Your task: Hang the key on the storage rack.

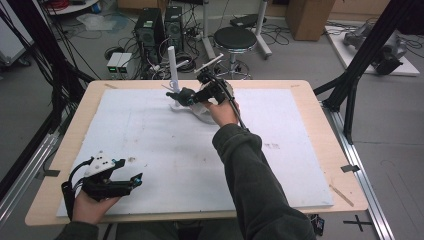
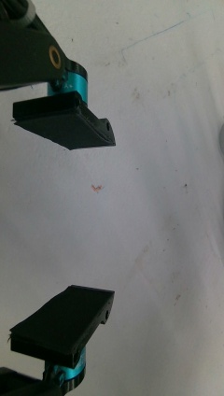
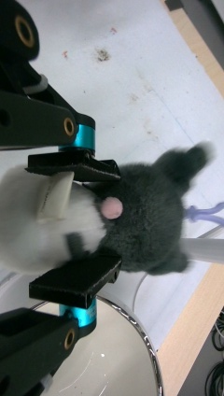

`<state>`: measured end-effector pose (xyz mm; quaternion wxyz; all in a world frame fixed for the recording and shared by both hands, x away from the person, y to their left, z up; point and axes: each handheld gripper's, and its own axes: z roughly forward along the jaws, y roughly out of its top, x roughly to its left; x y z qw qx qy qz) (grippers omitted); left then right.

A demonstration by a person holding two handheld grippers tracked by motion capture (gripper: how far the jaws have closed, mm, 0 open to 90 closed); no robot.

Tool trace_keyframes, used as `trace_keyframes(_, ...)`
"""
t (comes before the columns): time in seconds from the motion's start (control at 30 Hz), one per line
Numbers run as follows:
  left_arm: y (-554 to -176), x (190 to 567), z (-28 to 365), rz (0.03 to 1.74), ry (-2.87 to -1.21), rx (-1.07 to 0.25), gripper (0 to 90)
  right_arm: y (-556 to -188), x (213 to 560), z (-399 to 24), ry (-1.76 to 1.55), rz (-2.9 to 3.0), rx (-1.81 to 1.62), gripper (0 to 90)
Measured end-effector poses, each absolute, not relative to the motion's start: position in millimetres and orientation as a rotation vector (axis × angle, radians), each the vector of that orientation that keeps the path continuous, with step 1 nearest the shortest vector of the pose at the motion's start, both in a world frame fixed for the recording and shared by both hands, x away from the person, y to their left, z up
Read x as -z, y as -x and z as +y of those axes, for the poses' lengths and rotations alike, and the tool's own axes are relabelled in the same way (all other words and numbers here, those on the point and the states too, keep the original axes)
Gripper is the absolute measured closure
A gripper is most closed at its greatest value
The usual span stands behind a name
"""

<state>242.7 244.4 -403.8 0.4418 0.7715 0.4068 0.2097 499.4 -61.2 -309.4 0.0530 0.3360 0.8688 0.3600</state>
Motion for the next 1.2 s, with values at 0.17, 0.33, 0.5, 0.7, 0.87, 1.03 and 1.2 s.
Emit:
trace_keyframes(0.17, -242.5, 403.7, 244.4, 1.011, -1.914, -0.521, 22.0, -499.7, 310.7, -60.0, -1.022, 2.648, -1.084, 51.0)
trace_keyframes(0.33, -242.7, 403.9, 244.6, 1.011, -1.914, -0.521, 22.0, -501.6, 312.8, -60.0, -1.022, 2.655, -1.109, 43.6)
trace_keyframes(0.5, -242.9, 403.8, 244.5, 1.01, -1.917, -0.518, 22.0, -501.5, 314.5, -59.8, -1.035, 2.671, -1.109, 40.2)
trace_keyframes(0.7, -243.4, 403.8, 244.6, 1.012, -1.92, -0.521, 22.0, -500.1, 311.9, -61.7, -1.025, 2.663, -1.144, 39.2)
trace_keyframes(0.87, -244.1, 404.1, 243.4, 1.014, -1.916, -0.516, 22.0, -498.1, 307.7, -66.9, -1.028, 2.656, -1.177, 37.5)
trace_keyframes(1.03, -245.3, 403.8, 242.1, 1.014, -1.921, -0.514, 22.0, -494.1, 310.7, -78.6, -1.029, 2.602, -1.273, 36.7)
trace_keyframes(1.2, -246.3, 404.0, 240.1, 1.014, -1.923, -0.516, 22.0, -491.8, 313.8, -88.1, -1.035, 2.606, -1.278, 34.6)
